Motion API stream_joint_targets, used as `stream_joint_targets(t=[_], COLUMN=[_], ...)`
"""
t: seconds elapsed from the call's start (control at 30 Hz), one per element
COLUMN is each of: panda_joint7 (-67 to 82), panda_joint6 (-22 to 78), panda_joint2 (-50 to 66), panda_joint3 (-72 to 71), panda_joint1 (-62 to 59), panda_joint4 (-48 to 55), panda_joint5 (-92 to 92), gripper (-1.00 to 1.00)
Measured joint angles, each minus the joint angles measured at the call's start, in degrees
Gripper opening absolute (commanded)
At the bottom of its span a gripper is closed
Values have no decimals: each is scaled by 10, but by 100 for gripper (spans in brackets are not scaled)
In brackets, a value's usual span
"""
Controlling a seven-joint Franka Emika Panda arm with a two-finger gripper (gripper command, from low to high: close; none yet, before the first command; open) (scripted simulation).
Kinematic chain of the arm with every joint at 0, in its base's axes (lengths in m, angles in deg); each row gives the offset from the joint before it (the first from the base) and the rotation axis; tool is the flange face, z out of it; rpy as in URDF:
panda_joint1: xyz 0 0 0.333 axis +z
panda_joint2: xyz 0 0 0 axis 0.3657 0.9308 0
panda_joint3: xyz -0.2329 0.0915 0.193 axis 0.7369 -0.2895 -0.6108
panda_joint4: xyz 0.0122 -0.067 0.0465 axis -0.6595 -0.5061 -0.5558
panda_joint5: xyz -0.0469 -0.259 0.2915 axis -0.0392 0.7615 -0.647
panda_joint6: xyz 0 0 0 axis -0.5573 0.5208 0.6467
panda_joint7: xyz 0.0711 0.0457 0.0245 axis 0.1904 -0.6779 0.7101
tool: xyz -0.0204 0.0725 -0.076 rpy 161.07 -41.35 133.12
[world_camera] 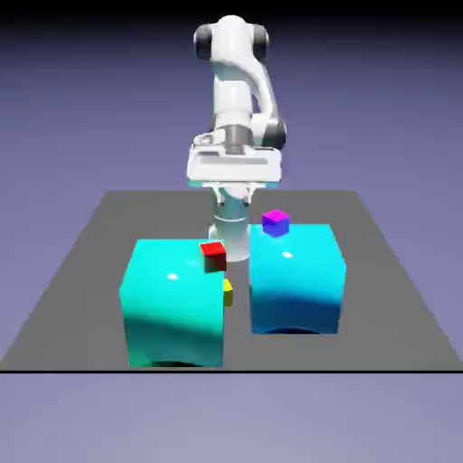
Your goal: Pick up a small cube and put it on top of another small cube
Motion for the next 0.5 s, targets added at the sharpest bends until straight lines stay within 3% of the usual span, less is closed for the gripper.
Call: stream_joint_targets(t=[0.5], panda_joint7=[47], panda_joint6=[133], panda_joint2=[184], panda_joint3=[216], panda_joint1=[-181], panda_joint4=[20], panda_joint5=[-374], gripper=[0])
